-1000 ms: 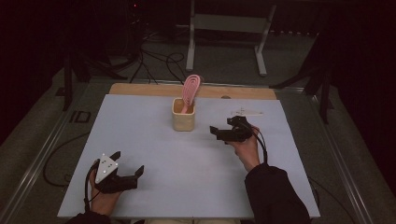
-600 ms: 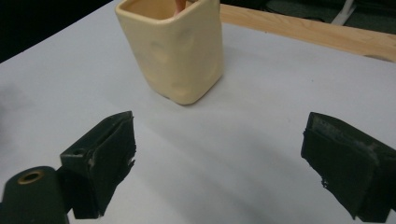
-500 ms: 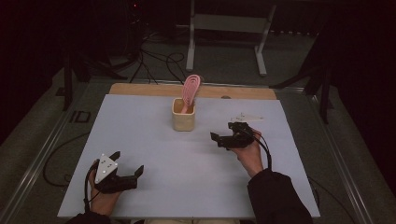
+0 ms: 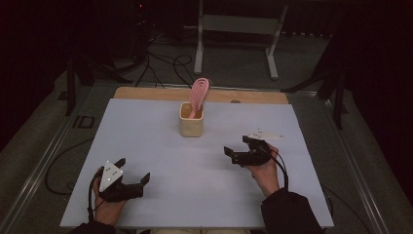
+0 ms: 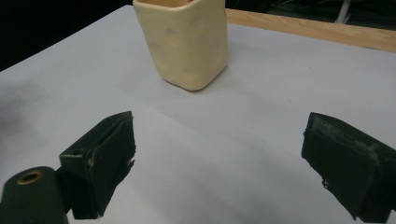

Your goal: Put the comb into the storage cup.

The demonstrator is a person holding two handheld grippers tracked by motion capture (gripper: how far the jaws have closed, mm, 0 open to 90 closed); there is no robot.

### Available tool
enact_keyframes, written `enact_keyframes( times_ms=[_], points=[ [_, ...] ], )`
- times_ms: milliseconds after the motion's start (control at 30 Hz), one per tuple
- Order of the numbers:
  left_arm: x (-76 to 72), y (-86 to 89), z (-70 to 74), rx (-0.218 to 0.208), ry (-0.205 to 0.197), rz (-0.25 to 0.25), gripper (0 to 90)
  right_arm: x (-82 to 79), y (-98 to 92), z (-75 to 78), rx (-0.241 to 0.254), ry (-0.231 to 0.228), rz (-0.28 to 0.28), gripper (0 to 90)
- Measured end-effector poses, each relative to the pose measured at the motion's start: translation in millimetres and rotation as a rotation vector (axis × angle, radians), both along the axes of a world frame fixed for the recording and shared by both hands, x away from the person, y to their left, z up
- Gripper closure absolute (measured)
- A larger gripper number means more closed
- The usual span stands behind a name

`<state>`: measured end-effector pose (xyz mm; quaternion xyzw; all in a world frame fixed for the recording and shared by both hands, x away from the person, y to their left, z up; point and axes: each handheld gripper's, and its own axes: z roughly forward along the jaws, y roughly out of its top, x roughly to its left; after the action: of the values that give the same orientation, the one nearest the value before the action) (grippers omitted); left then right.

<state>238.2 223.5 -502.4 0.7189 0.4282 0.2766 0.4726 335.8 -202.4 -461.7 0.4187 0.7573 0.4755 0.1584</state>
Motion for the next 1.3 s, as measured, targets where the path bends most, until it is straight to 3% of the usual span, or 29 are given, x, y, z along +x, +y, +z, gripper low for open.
enact_keyframes(
  times_ms=[567,933,1300],
  points=[
    [-0.4,0.4,0.4,-0.003,-0.002,0.003,0.6,-27.6,-3.3,-3.5,-0.014,-0.043,0.006,9.7],
    [-0.1,-0.3,-0.2,-0.002,0.000,-0.002,0.6,-39.8,-30.3,-17.3,0.009,-0.030,-0.061,9.7],
    [-0.6,2.0,1.1,-0.009,-0.007,0.001,0.4,-60.8,-48.3,-20.2,0.003,-0.089,-0.057,9.7]
  ],
)
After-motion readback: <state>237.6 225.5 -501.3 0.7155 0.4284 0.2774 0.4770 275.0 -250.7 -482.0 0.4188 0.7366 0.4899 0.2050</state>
